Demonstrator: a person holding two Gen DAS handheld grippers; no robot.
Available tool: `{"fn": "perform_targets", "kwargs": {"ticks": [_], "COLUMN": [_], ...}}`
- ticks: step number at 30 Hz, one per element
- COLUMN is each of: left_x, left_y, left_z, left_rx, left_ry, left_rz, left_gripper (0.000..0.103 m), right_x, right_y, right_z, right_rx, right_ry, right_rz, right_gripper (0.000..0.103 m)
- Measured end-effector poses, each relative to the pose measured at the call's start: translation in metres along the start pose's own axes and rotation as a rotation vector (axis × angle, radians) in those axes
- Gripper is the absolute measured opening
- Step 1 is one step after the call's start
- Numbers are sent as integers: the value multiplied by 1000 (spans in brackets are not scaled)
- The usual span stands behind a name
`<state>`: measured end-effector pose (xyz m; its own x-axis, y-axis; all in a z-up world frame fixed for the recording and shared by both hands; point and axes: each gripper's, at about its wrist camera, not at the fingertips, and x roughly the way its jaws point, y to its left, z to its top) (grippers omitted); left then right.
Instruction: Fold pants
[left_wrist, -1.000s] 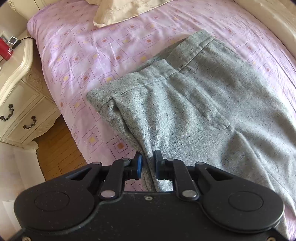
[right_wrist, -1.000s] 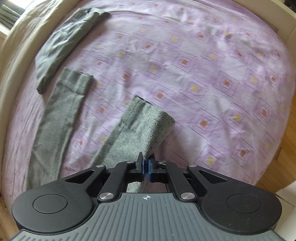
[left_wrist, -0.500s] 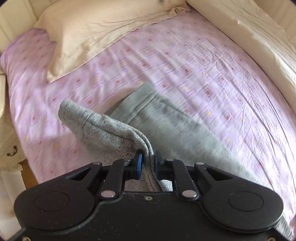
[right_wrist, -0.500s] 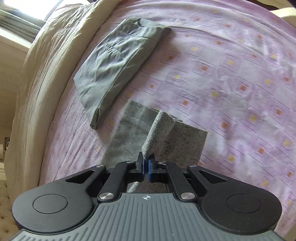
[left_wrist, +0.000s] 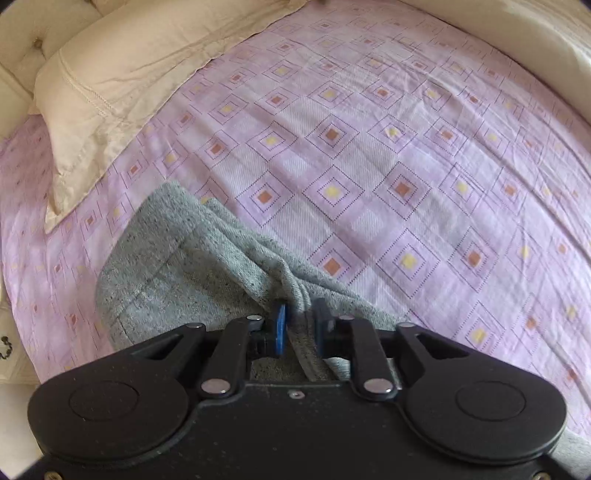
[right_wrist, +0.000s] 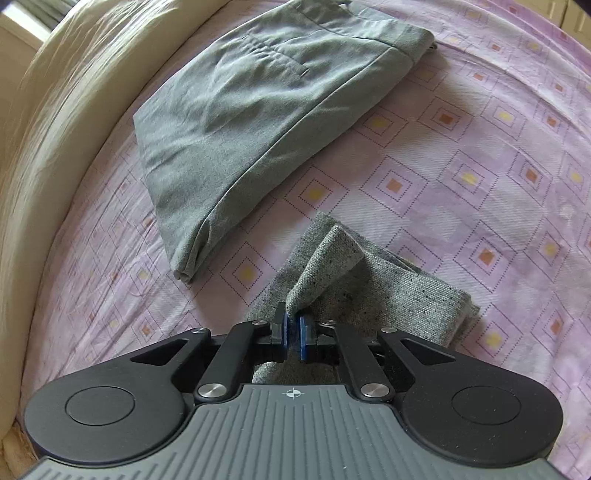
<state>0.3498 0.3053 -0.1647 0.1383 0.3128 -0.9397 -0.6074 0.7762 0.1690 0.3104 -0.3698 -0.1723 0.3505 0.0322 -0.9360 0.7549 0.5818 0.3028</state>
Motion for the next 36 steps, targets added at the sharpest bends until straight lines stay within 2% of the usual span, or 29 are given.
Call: {"fn": "perform_targets", "kwargs": {"ticks": [3, 6, 8, 11, 14, 18, 23, 25, 27, 29, 31, 34, 36], "left_x": [-6, -19, -31, -51, -73, -105, -132, -138, -137, -133, -124, -111, -96], "left_y": [-2, -4, -4, -10, -33, -82, -138, -157, -172, -184, -198, -215, -229], "left_z": [2, 4, 3, -3, -28, -93, -189, -223, -251, -270, -274, -264, -250], "left_rx": [19, 48, 56, 96, 235, 504, 813, 905, 976, 1019, 1029, 982, 947], "left_ry": [-48, -151, -221, -292, -336, -389, -359, -329, -311, -310, -305, -278, -239], "left_rz": [17, 63, 89, 79, 22, -91, -280, -346, -380, -375, -332, -279, -201], "left_gripper": [36, 39, 40, 44, 44, 49, 52, 52, 53, 53, 52, 52, 52], "right_x": [2, -13, -24, -43, -61, -68, -60, -56, -53, -48, -45, -41, -35], "right_y": [7, 6, 1, -11, -25, -52, -83, -90, -94, -94, -92, -85, -79], "right_z": [2, 0, 0, 2, -5, -22, -47, -56, -61, -66, -70, -69, -65], "right_rx": [-41, -54, -55, -42, -51, -47, -37, -49, -85, -148, -213, -280, -306], "right_ry": [-12, -74, -117, -174, -218, -218, -167, -151, -144, -139, -135, -140, -136], "right_rz": [17, 76, 105, 137, 130, 88, 58, 55, 39, 13, 5, 6, 13], "right_gripper": [13, 23, 23, 23, 23, 23, 23, 23, 23, 23, 23, 23, 23]}}
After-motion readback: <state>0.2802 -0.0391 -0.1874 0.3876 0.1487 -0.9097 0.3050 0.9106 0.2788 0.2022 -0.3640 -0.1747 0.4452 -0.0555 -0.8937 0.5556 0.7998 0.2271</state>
